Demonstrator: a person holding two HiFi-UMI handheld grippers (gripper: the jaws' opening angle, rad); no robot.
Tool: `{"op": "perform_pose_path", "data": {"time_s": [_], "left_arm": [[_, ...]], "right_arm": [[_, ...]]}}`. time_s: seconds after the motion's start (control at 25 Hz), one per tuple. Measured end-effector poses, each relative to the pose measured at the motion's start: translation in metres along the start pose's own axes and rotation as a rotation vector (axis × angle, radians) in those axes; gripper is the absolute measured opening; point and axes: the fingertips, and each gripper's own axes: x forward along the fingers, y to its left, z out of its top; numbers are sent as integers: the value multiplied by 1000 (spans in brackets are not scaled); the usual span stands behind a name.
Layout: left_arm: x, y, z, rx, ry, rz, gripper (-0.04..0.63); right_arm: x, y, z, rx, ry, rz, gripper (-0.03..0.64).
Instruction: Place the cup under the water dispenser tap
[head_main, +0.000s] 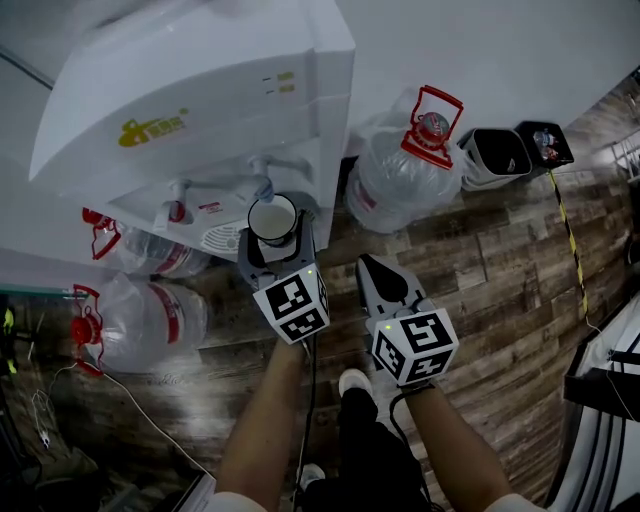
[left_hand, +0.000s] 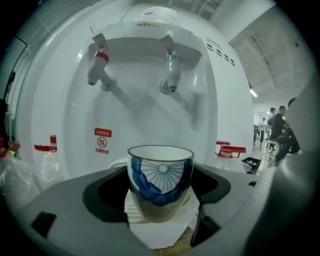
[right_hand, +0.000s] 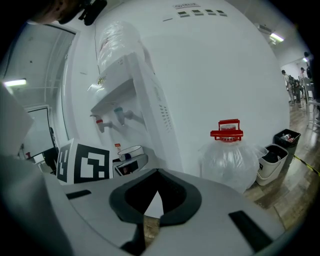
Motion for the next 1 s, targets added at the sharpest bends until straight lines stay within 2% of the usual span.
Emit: {"op": "perform_pose_path", "data": {"time_s": [0.28, 0.8, 1.0], "left_arm": [[-2, -4, -1, 72, -19, 29, 410], [-1, 1, -1, 47, -38, 26, 408], [3, -3, 5, 85, -73, 28, 410]], "right_arm": [[0, -5, -3, 26, 10, -8, 21], [-1, -9, -10, 41, 17, -12, 21], [-1, -17, -13, 40, 22, -22, 21]]}}
